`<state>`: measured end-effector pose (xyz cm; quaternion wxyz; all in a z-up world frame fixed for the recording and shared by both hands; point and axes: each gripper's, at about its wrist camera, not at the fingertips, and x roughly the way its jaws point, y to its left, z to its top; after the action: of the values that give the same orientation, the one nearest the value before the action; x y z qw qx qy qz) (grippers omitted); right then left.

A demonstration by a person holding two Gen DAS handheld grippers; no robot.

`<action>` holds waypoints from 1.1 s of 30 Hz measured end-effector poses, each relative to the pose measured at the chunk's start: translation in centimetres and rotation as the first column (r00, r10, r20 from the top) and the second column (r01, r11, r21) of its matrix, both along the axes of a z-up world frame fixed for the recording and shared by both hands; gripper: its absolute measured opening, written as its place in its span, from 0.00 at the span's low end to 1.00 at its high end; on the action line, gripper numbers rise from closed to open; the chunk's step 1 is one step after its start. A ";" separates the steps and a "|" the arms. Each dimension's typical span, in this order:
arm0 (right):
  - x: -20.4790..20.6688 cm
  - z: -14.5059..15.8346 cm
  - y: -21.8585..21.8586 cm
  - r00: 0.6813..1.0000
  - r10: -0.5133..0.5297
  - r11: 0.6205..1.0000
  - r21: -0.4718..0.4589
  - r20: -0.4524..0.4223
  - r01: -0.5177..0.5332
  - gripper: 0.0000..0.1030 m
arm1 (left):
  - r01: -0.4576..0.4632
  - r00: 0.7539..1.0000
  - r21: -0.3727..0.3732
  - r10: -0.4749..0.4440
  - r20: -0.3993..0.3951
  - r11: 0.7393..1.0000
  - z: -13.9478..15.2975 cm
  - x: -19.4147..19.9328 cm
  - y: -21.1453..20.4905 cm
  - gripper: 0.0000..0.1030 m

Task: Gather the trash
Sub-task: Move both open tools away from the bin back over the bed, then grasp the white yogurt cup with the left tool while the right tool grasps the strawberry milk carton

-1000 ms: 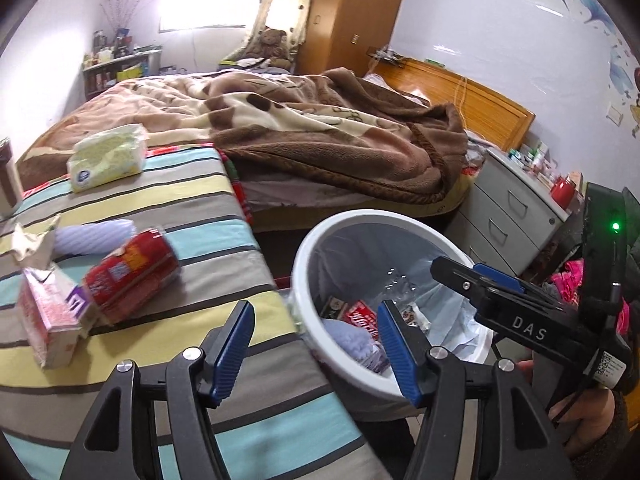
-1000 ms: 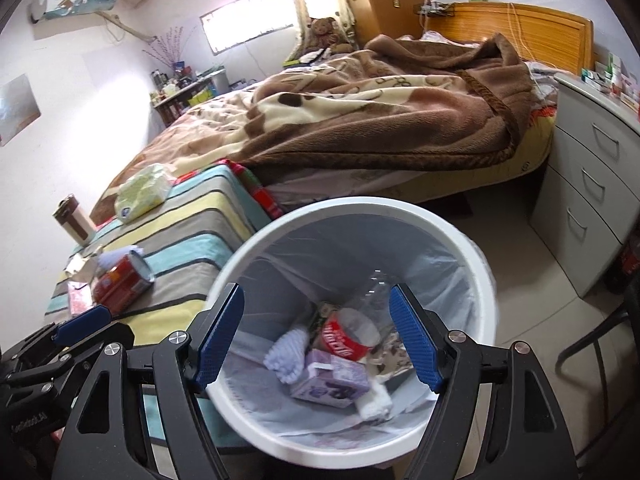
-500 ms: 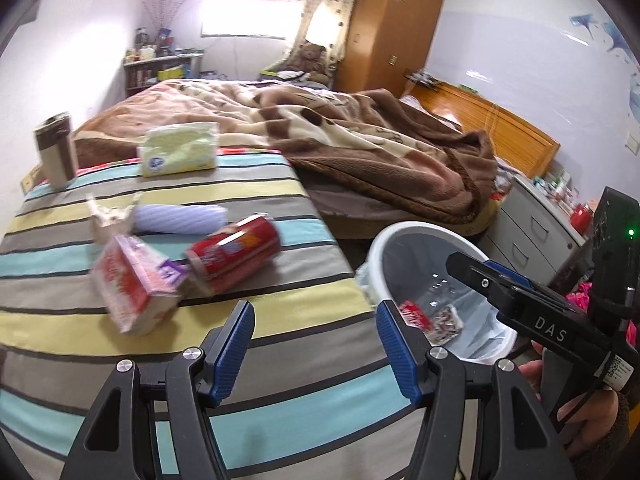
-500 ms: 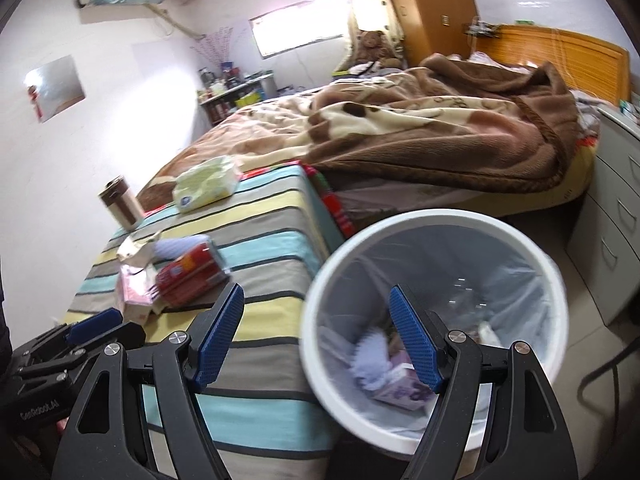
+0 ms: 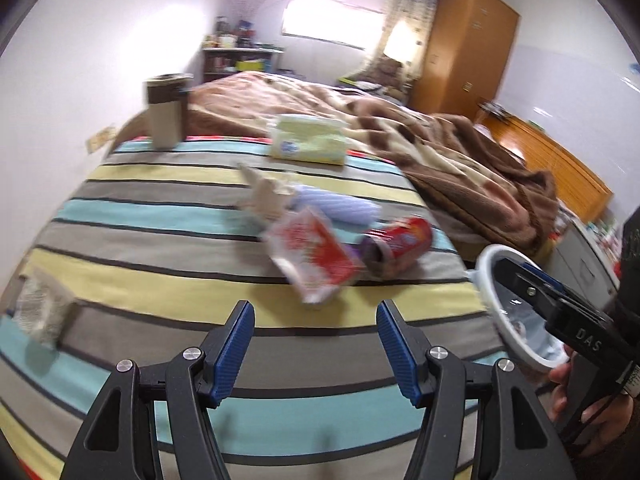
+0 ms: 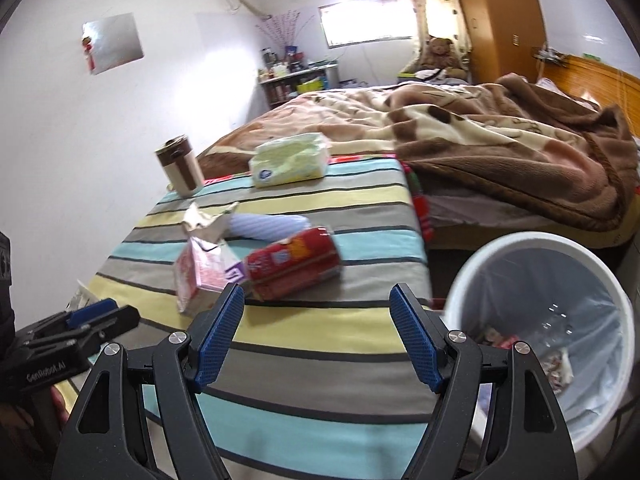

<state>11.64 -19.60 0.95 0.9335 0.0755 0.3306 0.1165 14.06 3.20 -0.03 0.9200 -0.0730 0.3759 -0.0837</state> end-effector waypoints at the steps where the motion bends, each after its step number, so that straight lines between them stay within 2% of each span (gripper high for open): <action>1: 0.1 0.0 0.4 1.000 0.007 1.000 -0.005 -0.001 -0.007 0.74 | -0.015 1.000 0.002 0.015 0.001 1.000 0.0 0.1 0.7 0.61; 10: 1.6 0.1 5.4 0.995 0.101 0.995 -0.024 -0.015 -0.102 0.74 | -0.145 0.989 0.009 0.145 -0.007 0.989 -0.6 -0.3 7.4 0.61; 22: 3.9 -1.2 10.0 0.984 0.168 0.979 -0.104 -0.067 -0.174 0.74 | -0.302 0.953 0.044 0.303 -0.023 0.952 -1.6 -0.9 15.0 0.61; 27: 4.3 -1.6 11.1 0.981 0.175 0.972 -0.146 -0.079 -0.185 0.74 | -0.326 0.943 0.064 0.329 -0.042 0.943 -2.4 -0.9 17.3 0.69; 30: 4.3 -1.7 11.7 0.980 0.183 0.968 -0.160 -0.084 -0.194 0.75 | -0.334 0.940 0.095 0.339 -0.040 0.938 -2.7 -0.8 17.8 0.70; 33: 4.5 -1.9 12.2 0.979 0.186 0.964 -0.174 -0.090 -0.199 0.76 | -0.334 0.940 0.094 0.338 -0.040 0.938 -2.7 -0.9 18.3 0.70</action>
<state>16.17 -7.35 -0.91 0.9081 -0.0386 0.3793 0.1730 13.21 21.47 -2.77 0.9123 -0.0990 0.3863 0.0927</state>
